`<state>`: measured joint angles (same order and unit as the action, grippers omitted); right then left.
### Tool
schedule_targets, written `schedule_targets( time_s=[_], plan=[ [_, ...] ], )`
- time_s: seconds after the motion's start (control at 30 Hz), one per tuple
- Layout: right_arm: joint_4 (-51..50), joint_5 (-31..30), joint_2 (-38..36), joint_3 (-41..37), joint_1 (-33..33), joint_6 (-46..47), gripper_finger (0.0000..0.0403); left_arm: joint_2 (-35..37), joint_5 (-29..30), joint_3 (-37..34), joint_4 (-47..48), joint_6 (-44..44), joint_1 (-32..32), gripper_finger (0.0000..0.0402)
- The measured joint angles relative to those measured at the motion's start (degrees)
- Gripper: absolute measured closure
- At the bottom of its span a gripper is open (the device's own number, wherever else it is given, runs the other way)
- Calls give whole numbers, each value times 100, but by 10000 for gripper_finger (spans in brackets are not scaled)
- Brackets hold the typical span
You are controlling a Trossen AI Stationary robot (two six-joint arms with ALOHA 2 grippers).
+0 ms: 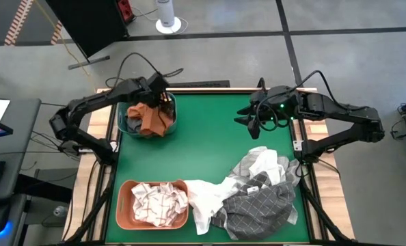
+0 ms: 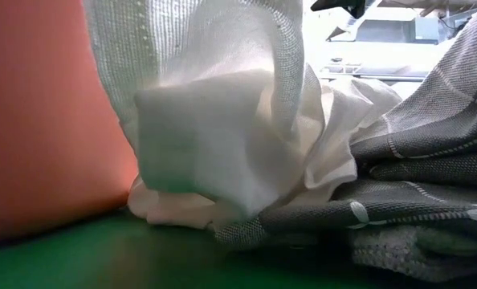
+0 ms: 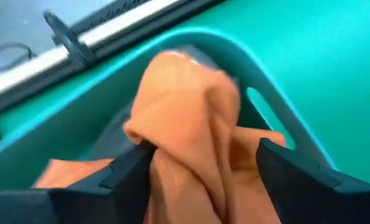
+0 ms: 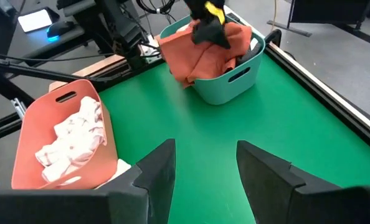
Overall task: Sort microfiber towel by color & place in baskets
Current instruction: Put the left orange microfiber towel into the green bin
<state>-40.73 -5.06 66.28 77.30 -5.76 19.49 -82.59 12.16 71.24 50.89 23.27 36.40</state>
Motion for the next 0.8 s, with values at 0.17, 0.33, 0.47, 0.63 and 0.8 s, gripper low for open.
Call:
schedule_targets(
  time_s=[0.17, 0.33, 0.47, 0.63, 0.8],
  plan=[
    [0, -3, 0, 0, -2, 2, 207, 4, -110, 750, 1056, -571, -2, 137],
    [-1, -95, 2, 0, -1, -7, 207, 11, -1614, 1326, 1984, -1176, -144, 138],
    [-1, -103, 2, 0, -53, -133, 207, -1, -1811, 1377, 2372, -1920, -635, 138],
    [-1, -109, 2, 0, -167, -239, 207, -7, -1195, 1376, 2918, -2066, -1043, 138],
    [0, -111, 2, 0, -238, -406, 207, -33, -617, 1301, 3222, -1782, -1045, 138]
  ],
)
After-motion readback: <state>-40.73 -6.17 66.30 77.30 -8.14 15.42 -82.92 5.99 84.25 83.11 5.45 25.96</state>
